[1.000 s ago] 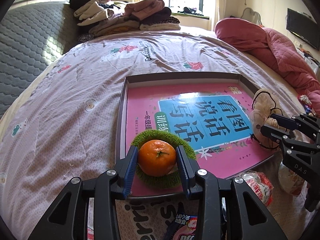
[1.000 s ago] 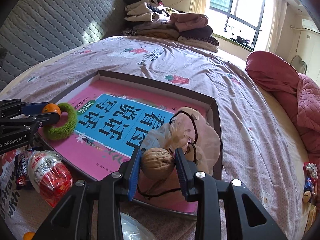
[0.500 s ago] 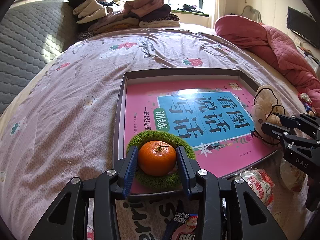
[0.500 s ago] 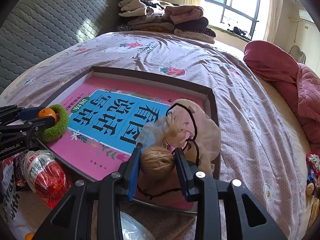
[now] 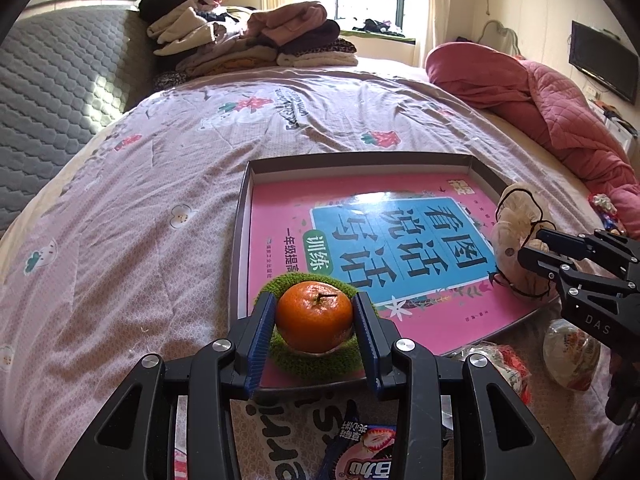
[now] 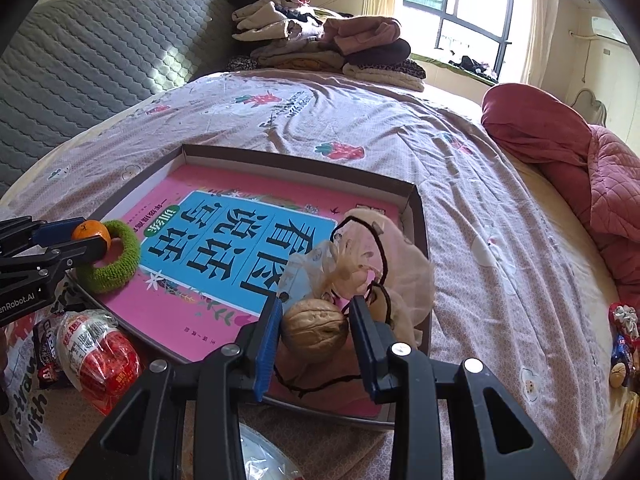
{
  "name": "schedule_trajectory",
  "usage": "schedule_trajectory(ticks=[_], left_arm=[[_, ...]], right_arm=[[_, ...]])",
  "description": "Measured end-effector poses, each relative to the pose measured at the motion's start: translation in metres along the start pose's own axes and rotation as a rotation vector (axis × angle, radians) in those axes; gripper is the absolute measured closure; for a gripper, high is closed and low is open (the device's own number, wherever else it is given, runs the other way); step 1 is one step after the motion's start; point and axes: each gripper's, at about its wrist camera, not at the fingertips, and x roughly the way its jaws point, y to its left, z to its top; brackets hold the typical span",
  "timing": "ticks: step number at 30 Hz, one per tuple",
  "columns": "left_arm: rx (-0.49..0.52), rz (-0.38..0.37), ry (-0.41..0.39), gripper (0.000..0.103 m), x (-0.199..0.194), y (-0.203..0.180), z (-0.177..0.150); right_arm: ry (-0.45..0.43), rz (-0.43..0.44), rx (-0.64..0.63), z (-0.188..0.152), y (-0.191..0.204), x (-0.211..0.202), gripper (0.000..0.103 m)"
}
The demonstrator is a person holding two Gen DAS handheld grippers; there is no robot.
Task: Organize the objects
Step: 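Set the orange on the ring, open left tool while right tool drops walnut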
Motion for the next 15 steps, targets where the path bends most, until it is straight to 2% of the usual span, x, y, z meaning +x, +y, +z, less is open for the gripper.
schedule_trajectory(ticks=[5,15], left_arm=[[-0.011,-0.007,-0.036,0.062,-0.009,0.0023,0.0033],[-0.017,-0.001,-0.037,0.062,-0.0111,0.0041,0.004]], right_arm=[[-0.016,-0.006,0.008,0.0029,-0.0027,-0.0044,0.068],[-0.023,-0.014,0.014,0.0041,-0.0049,-0.0047,0.067]])
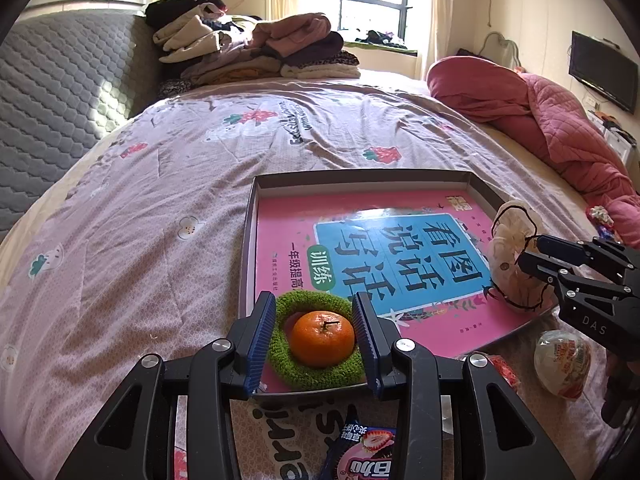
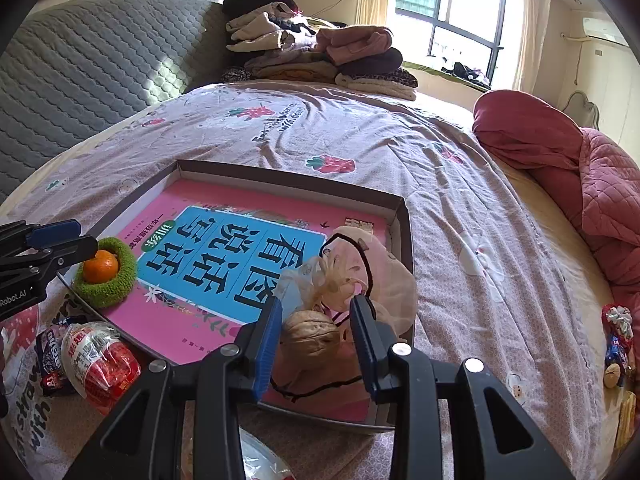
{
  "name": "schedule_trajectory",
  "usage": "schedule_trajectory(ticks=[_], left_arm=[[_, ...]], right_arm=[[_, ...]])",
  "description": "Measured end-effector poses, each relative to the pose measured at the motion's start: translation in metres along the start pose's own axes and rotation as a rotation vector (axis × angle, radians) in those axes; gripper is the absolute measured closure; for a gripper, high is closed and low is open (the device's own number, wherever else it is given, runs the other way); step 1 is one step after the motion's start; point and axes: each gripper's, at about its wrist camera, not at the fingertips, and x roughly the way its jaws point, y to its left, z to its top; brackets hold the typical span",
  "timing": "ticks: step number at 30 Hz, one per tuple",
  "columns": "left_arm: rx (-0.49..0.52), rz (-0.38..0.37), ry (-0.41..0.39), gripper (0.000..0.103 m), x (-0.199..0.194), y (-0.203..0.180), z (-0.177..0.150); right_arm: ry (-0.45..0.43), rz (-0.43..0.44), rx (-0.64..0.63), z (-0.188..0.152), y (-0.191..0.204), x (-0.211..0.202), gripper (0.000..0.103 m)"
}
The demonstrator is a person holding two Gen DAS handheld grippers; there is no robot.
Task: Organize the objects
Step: 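Set the orange on the ring, open left tool while right tool drops walnut, then withdraw both open tools from the tray back over the bed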
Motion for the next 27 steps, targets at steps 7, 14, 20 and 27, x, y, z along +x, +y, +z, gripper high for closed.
schedule_trajectory(ticks=[7,14,20,27], left_arm=[[-0.003,-0.001,0.001,0.062,0.0,0.001,0.0],[-0.006,-0.001,-0.005,0.062,-0.004,0.001,0.001],[-0.023,0.003,-0.015,0.058,-0.009,0.004,0.005],[-0.041,0.002,-0.046,0.053,-0.022,0.009,0.009]], right_arm=[[-0.038,-0.003,0.008,0.002,-0.002,-0.006,0.059],[-0.056,-0.002,0.021,0.004,-0.004,-0.011,0.058],[-0.083,0.007,0.031,0.005,-0.005,-0.017,0.058],[-0.119,0.017,0.035,0.008,-0.004,-0.028,0.057]])
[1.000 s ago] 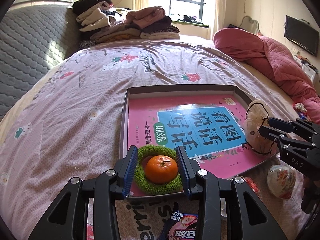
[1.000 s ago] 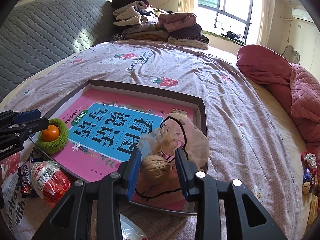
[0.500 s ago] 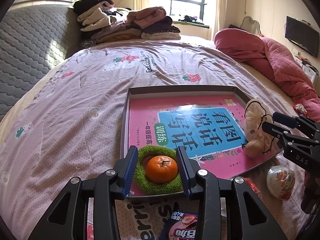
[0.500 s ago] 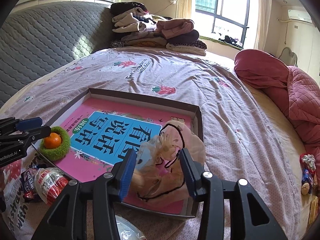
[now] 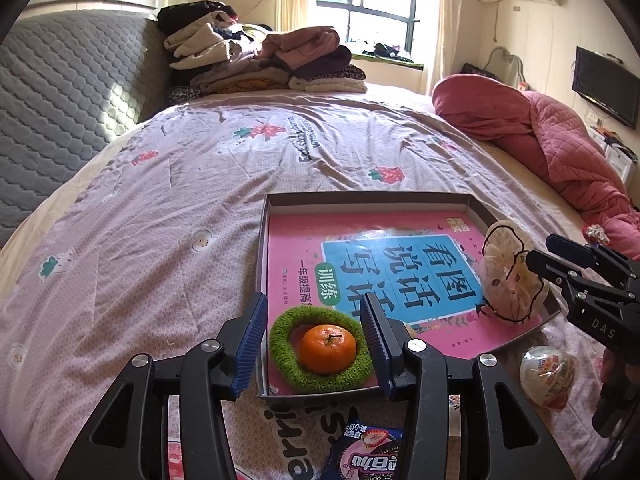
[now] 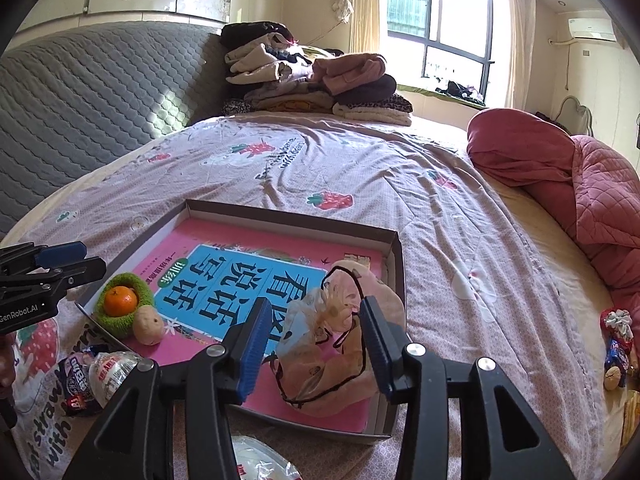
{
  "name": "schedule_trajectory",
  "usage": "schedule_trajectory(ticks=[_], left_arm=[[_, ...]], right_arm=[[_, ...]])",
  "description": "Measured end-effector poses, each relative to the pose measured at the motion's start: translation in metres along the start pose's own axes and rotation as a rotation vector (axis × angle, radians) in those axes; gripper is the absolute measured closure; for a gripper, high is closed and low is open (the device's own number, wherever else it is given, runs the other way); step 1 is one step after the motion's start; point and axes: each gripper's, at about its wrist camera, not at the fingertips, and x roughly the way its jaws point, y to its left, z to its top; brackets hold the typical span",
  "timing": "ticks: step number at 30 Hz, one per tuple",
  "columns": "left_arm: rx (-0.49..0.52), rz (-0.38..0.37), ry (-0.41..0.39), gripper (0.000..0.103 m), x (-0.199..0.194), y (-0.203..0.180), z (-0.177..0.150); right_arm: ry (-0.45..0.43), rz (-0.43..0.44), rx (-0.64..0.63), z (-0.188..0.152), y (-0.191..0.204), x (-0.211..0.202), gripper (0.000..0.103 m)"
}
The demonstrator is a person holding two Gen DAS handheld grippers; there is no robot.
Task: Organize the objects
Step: 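Withdraw both open tools from the tray back over the bed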
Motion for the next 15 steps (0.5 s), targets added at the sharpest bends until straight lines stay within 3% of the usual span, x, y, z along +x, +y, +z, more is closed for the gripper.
schedule_trajectory(ticks=[15], left_arm=[[-0.009,0.01,-0.043,0.05,-0.024,0.005,0.01]], right_arm=[[-0.042,0.01,-0.008,0.006,0.005,-0.02,0.057]])
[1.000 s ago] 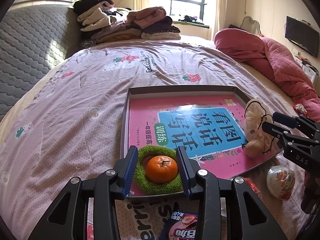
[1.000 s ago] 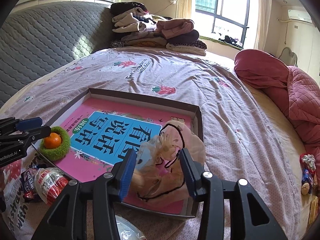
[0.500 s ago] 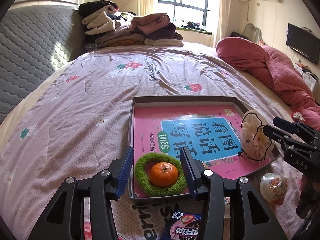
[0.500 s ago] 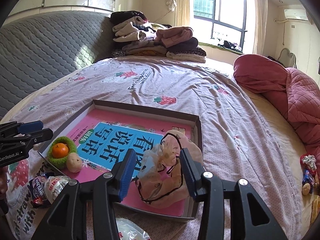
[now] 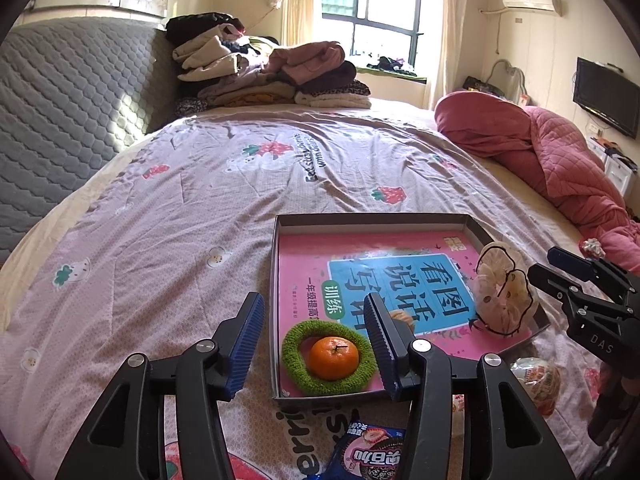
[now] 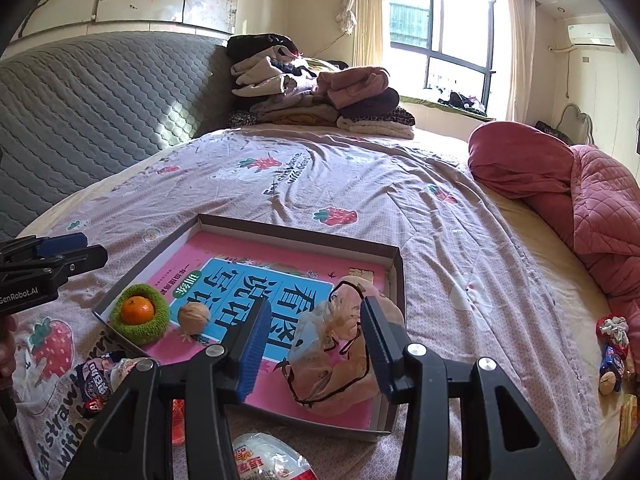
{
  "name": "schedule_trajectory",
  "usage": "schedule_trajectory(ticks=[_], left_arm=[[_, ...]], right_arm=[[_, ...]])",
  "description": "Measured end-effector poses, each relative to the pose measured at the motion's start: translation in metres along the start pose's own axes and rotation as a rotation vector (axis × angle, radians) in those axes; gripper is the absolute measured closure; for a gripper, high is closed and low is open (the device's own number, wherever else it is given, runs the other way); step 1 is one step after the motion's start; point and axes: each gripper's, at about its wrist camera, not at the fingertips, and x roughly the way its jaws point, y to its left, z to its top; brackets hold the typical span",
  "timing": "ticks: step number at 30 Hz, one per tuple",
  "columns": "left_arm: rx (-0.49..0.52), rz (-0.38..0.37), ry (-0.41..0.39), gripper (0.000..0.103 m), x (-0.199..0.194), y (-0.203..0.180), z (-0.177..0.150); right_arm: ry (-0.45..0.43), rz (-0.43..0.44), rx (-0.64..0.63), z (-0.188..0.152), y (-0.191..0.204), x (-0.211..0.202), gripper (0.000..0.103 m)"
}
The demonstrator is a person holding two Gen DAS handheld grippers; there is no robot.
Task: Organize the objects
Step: 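Withdraw both open tools from the tray back over the bed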
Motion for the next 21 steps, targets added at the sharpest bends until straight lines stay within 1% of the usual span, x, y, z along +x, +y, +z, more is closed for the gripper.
schedule_trajectory(ticks=[8,18,20,21], left_arm=[[0.012,0.013,-0.014,0.049,-0.018,-0.004,-0.003],[0.014,0.005,-0.029,0.049,-0.042,-0.01,-0.012],[0.017,0.007,-0.037,0.048,-0.047,-0.011,-0.013],[0.017,0.008,-0.042,0.048,-0.05,-0.012,-0.013]], right_arm=[[-0.019,0.006,-0.007,0.0,0.005,-0.014,0.057],[-0.051,0.021,-0.015,-0.001,0.013,-0.039,0.056],[-0.061,0.02,-0.016,-0.001,0.014,-0.044,0.055],[-0.066,0.022,-0.017,-0.001,0.015,-0.047,0.053]])
